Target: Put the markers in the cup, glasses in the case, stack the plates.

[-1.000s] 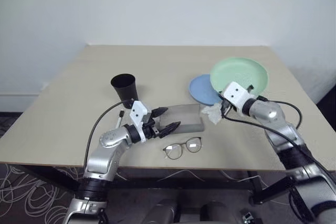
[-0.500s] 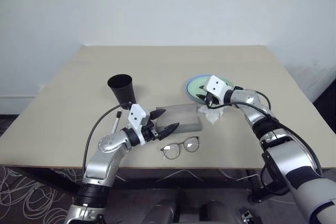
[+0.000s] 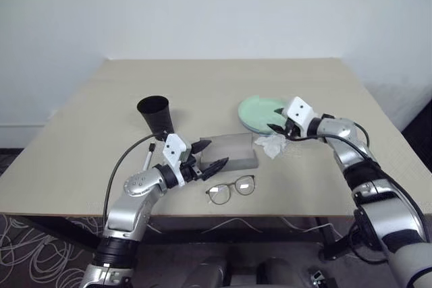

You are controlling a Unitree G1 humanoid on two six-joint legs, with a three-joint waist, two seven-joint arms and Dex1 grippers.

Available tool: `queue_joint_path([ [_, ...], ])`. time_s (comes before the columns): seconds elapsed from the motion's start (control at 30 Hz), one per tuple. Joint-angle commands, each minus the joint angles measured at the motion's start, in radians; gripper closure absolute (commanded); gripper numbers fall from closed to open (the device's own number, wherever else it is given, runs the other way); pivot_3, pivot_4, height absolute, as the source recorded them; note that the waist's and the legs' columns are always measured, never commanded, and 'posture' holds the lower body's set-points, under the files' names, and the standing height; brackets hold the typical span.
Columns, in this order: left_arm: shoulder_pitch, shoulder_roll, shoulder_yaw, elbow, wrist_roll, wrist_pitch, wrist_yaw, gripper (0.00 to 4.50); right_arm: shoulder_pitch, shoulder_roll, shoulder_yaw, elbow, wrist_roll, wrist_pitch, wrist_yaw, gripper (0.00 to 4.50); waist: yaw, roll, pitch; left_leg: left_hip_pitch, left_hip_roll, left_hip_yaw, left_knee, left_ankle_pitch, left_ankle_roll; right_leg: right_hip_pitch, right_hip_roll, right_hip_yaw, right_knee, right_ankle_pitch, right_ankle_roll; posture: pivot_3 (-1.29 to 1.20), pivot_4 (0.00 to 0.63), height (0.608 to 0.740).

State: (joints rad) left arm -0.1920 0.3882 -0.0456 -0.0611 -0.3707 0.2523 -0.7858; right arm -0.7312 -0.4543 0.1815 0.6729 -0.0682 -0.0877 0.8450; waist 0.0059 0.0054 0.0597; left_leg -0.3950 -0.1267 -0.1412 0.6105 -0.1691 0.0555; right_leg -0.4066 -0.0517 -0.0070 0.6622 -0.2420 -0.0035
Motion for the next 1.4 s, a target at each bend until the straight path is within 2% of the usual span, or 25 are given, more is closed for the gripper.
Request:
queue_joint_path([
  [0.03,-0.044,0.002,0.014,0.007,-0.007,-0.019,-0.015,0.37,0.037,-0.02,-0.027,-0.138,0.035,0.119,0.019,1.9,-0.001,0.0,0.0,0.0,0.0,0.0,0.0,0.0,0.0,0.0,0.0,0.0,0.0,0.0,0.0,0.0,0.0,0.736],
  [0.1,-0.053,-0.002,0.01,0.017,-0.007,-0.022,-0.021,0.37,0.056,-0.011,-0.037,-0.159,0.044,0.173,0.005,1.48,-0.001,0.0,0.0,0.0,0.001,0.001,0.0,0.0,0.0,0.0,0.0,0.0,0.0,0.0,-0.001,0.0,0.0,0.736],
  [0.23,-0.064,-0.007,0.007,0.029,-0.004,-0.025,-0.026,0.37,0.04,0.028,-0.066,-0.117,0.042,0.276,-0.094,0.12,0.0,0.0,0.0,0.0,0.001,0.0,0.001,0.0,0.0,0.0,0.001,0.0,0.0,0.001,-0.001,0.0,0.0,0.736],
  [0.63,-0.066,-0.006,0.009,0.031,-0.001,-0.031,-0.026,0.37,0.022,0.097,-0.07,-0.065,0.049,0.416,-0.151,0.05,0.0,0.0,0.0,0.0,0.001,0.0,0.001,0.0,0.0,0.0,0.0,0.0,0.0,0.001,-0.001,0.0,0.0,0.736],
  [0.7,-0.064,-0.005,0.01,0.03,0.0,-0.031,-0.024,0.37,0.021,0.097,-0.072,-0.07,0.053,0.423,-0.151,0.41,-0.001,0.0,0.0,0.0,0.001,0.0,0.001,0.0,0.0,0.0,0.0,0.0,0.0,0.001,-0.001,0.0,0.0,0.736],
  [0.77,-0.062,-0.005,0.011,0.029,0.001,-0.032,-0.023,0.37,0.022,0.095,-0.073,-0.079,0.057,0.434,-0.148,0.96,0.0,0.0,0.0,0.0,0.001,0.0,0.001,0.0,0.0,0.0,0.001,0.0,0.0,0.001,-0.001,0.0,0.0,0.736],
  [1.1,-0.058,-0.006,0.009,0.028,0.002,-0.033,-0.021,0.37,0.046,0.055,-0.072,-0.185,0.076,0.484,-0.106,4.49,0.0,0.0,0.0,0.0,0.001,0.0,0.001,0.0,0.0,0.0,0.0,0.0,0.0,0.001,-0.001,0.0,0.0,0.736],
  [1.3,-0.056,-0.001,0.011,0.028,0.002,-0.032,-0.024,0.37,0.044,-0.014,-0.086,-0.337,0.132,0.467,0.004,4.49,0.0,0.0,0.0,-0.001,0.001,0.0,0.002,0.0,0.0,0.0,0.0,-0.001,0.0,0.001,0.0,0.0,0.0,0.736],
  [1.4,-0.057,0.0,0.01,0.029,0.002,-0.032,-0.026,0.37,0.007,-0.024,-0.084,-0.35,0.137,0.448,0.018,4.49,-0.003,0.0,0.0,-0.001,0.001,0.0,0.002,0.0,0.0,0.0,0.0,-0.001,-0.001,0.001,0.0,0.0,0.0,0.736],
])
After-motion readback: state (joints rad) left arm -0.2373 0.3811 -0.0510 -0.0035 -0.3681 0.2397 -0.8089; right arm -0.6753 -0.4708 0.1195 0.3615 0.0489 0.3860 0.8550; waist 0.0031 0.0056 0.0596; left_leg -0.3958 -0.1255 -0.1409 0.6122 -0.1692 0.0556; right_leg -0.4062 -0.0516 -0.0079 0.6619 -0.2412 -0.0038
